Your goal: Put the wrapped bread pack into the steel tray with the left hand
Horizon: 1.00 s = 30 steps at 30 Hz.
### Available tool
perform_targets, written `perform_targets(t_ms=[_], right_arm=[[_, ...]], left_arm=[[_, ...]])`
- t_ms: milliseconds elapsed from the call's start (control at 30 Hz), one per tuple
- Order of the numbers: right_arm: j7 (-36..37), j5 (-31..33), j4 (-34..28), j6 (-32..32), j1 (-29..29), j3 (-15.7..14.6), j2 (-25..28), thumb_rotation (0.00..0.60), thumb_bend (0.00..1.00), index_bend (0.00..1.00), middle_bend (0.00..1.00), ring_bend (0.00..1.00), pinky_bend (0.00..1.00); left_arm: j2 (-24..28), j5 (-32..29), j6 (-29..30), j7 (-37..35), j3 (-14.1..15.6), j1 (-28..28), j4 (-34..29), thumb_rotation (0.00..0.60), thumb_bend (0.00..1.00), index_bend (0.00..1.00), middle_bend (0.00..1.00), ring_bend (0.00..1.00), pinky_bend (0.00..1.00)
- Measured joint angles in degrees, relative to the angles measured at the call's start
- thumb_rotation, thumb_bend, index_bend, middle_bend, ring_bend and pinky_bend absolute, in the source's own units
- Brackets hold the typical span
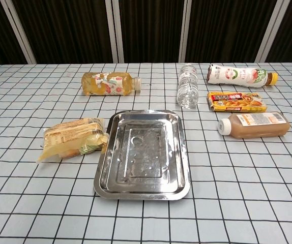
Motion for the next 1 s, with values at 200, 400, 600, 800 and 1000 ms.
perform_targets(t_ms=[200,400,600,800,1000], right_arm=[[0.9,0.3,0.0,-1.1,0.6,0.0,0.2,0.6,0.41,0.0,0.0,0.0,0.0],[3.1,-0.8,0.1,-1.5,1.0,-0.3,0.9,0.6,0.41,0.0,0.0,0.0,0.0],[5.4,-1.4,0.7,-2.8,1.9,-0.6,1.5,0.6,0.41,0.0,0.0,0.0,0.0],[7.7,-0.6,1.1,-3.2,2.0,-0.4,2.4,0.6,0.41,0.0,0.0,0.0,0.0],[9.9,0.2,1.6,-2.7,1.7,-0.2,3.1,0.6,0.41,0.0,0.0,0.0,0.0]], left_arm=[[-2.2,-1.0,-1.3,0.6,-1.5,-1.0,0.1,0.6,0.08,0.0,0.01,0.01,0.05],[-9.9,-4.1,-5.2,4.5,-5.1,-4.3,0.7,0.6,0.08,0.0,0.02,0.01,0.07],[-18.1,-10.2,-10.2,12.5,-8.8,-8.3,1.0,0.6,0.08,0.0,0.04,0.01,0.08],[-25.4,-16.6,-14.9,16.6,-11.6,-12.2,3.5,0.6,0.08,0.0,0.06,0.03,0.07],[-31.9,-19.8,-15.7,20.8,-13.7,-15.1,10.4,0.6,0.08,0.0,0.1,0.06,0.07]])
